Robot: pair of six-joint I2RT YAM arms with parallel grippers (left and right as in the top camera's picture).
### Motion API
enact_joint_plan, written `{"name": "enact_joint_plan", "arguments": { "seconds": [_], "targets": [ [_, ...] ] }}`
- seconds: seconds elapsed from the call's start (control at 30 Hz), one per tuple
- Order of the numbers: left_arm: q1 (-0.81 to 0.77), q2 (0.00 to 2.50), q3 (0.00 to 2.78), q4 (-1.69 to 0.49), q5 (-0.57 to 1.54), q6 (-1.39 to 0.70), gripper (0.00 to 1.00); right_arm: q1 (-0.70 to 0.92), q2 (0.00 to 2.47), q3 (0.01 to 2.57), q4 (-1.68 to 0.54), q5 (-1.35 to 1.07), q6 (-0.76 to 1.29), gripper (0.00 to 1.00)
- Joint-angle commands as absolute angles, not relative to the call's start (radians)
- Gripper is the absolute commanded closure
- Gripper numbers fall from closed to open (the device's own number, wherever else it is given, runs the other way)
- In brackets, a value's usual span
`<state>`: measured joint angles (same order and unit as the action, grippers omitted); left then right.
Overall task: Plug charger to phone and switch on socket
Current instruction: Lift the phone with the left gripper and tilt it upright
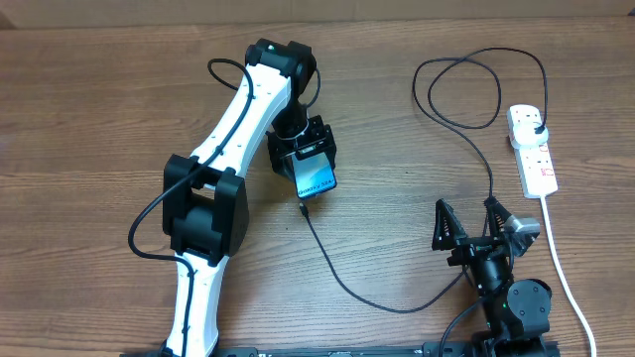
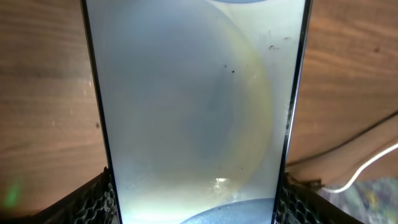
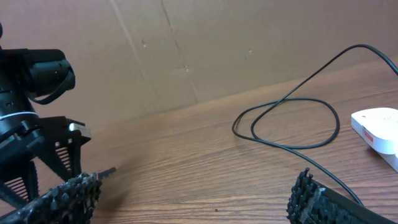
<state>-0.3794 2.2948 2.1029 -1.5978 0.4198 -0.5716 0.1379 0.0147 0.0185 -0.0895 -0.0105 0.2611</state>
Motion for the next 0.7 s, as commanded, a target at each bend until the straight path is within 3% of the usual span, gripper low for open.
{"name": "enact_joint_plan", "arguments": {
  "seconds": [0.0, 0.47, 0.67],
  "targets": [
    [-0.379, 2.294, 2.133, -1.619, 0.472, -0.538, 0.96, 0.134, 0.003, 0.008, -0.083, -0.002, 0.260, 0.00],
    [-0.378, 2.294, 2.133, -1.635, 0.545, -0.632, 0.96, 0.135, 0.003, 0.008, -0.080, -0.054, 0.269, 0.00],
    [-0.361, 2.294, 2.133, -1.634, 0.552, -0.636, 0.96, 0.135, 0.003, 0.008, -0.072, -0.144, 0.558, 0.00]
  ]
}}
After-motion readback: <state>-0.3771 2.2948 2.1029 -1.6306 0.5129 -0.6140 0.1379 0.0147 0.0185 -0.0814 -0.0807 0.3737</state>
